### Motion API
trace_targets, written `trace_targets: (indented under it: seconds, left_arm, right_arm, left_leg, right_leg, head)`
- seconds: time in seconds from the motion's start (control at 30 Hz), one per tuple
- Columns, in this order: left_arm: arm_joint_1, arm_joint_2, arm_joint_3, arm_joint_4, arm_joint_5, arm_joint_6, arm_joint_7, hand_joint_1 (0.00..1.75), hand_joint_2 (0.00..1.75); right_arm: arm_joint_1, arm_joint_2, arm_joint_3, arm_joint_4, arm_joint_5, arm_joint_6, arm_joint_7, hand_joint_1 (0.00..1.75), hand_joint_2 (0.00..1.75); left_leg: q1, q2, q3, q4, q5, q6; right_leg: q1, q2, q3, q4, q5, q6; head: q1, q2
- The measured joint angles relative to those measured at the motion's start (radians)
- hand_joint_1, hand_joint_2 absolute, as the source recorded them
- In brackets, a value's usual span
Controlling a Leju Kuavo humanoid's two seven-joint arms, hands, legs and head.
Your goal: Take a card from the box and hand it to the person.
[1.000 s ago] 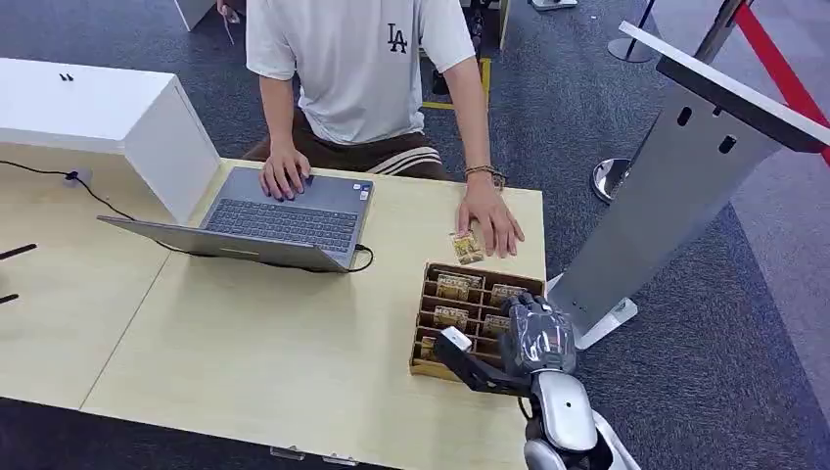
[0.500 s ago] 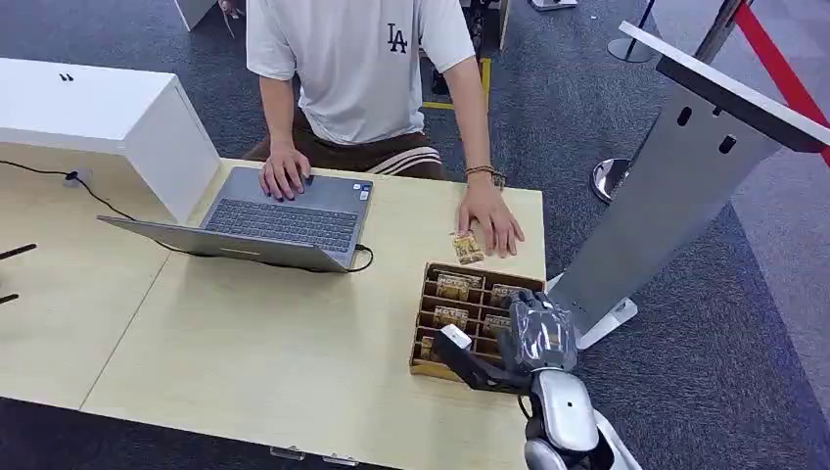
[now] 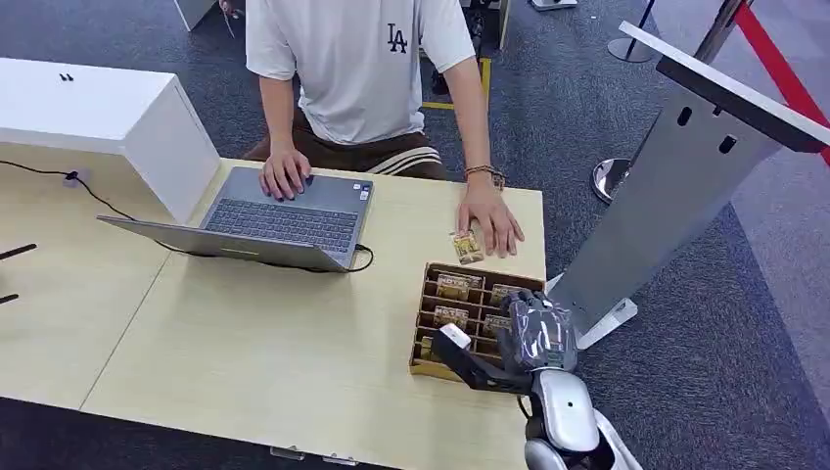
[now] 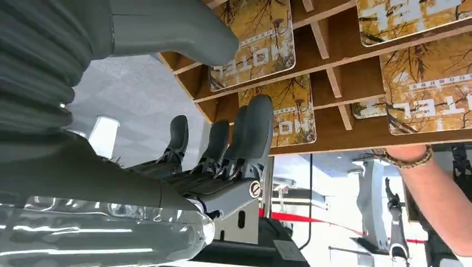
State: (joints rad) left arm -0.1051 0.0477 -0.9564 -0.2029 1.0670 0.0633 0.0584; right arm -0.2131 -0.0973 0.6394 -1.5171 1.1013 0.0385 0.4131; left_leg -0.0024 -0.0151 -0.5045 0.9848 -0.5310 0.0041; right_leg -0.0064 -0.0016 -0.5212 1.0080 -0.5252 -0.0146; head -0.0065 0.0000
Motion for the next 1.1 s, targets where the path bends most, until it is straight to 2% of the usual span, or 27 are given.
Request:
trace_targets:
  seconds: [0.03, 0.37, 0.43, 0.5, 0.53, 0.6, 0.8, 1.1]
  left_arm:
    - [0.0, 0.0, 0.0, 0.0, 0.0, 0.0, 0.0, 0.0, 0.0]
    - [0.0, 0.0, 0.0, 0.0, 0.002, 0.0, 0.0, 0.0, 0.0]
    - [0.0, 0.0, 0.0, 0.0, 0.002, 0.0, 0.0, 0.0, 0.0]
    - [0.0, 0.0, 0.0, 0.0, 0.002, 0.0, 0.0, 0.0, 0.0]
    - [0.0, 0.0, 0.0, 0.0, 0.002, 0.0, 0.0, 0.0, 0.0]
    - [0.0, 0.0, 0.0, 0.0, 0.002, 0.0, 0.0, 0.0, 0.0]
    - [0.0, 0.0, 0.0, 0.0, 0.002, 0.0, 0.0, 0.0, 0.0]
    - [0.0, 0.0, 0.0, 0.0, 0.002, 0.0, 0.0, 0.0, 0.0]
  right_arm:
    - [0.0, 0.0, 0.0, 0.0, 0.0, 0.002, 0.0, 0.98, 1.75]
    - [0.002, 0.0, 0.003, 0.006, -0.007, 0.008, -0.003, 0.94, 1.75]
    - [0.002, 0.0, 0.003, 0.006, -0.011, 0.008, -0.004, 0.98, 1.75]
    - [0.002, 0.001, 0.003, 0.01, -0.012, 0.008, -0.004, 1.15, 1.75]
    - [0.002, 0.001, 0.003, 0.011, -0.013, 0.008, -0.004, 1.15, 1.75]
    - [0.003, 0.001, 0.003, 0.014, -0.014, 0.008, -0.004, 1.29, 1.75]
    - [0.003, 0.003, 0.006, 0.019, -0.019, 0.007, -0.006, 1.47, 1.75]
    - [0.003, 0.006, 0.014, 0.02, -0.019, 0.007, -0.006, 1.48, 1.75]
  left_leg:
    - [0.0, 0.0, 0.0, 0.0, 0.0, 0.0]
    - [0.0, 0.0, 0.0, 0.0, 0.0, 0.0]
    - [0.0, 0.0, 0.0, 0.0, 0.0, 0.0]
    - [0.0, 0.0, 0.0, 0.0, 0.0, 0.0]
    - [0.0, 0.0, 0.0, 0.0, 0.0, 0.0]
    - [0.0, 0.0, 0.0, 0.0, 0.0, 0.0]
    - [0.0, 0.0, 0.0, 0.0, 0.0, 0.0]
    - [0.0, 0.0, 0.001, 0.0, 0.0, 0.0]
  right_leg:
    - [0.0, 0.0, 0.0, 0.0, 0.0, 0.0]
    - [0.0, 0.0, 0.0, 0.0, 0.0, 0.0]
    - [0.0, 0.0, 0.0, 0.0, 0.0, 0.0]
    - [0.0, 0.0, 0.0, 0.0, 0.0, 0.0]
    - [0.0, 0.0, 0.0, 0.0, 0.0, 0.0]
    - [0.0, 0.0, 0.0, 0.0, 0.0, 0.0]
    - [0.0, 0.0, 0.0, 0.0, 0.0, 0.0]
    - [0.0, 0.0, 0.0, 0.0, 0.0, 0.0]
  head:
    - [0.0, 0.0]
    - [0.0, 0.0]
    - [0.0, 0.0]
    - [0.0, 0.0]
    - [0.0, 0.0]
    - [0.001, 0.0]
    - [0.0, 0.0]
    - [0.0, 0.0]
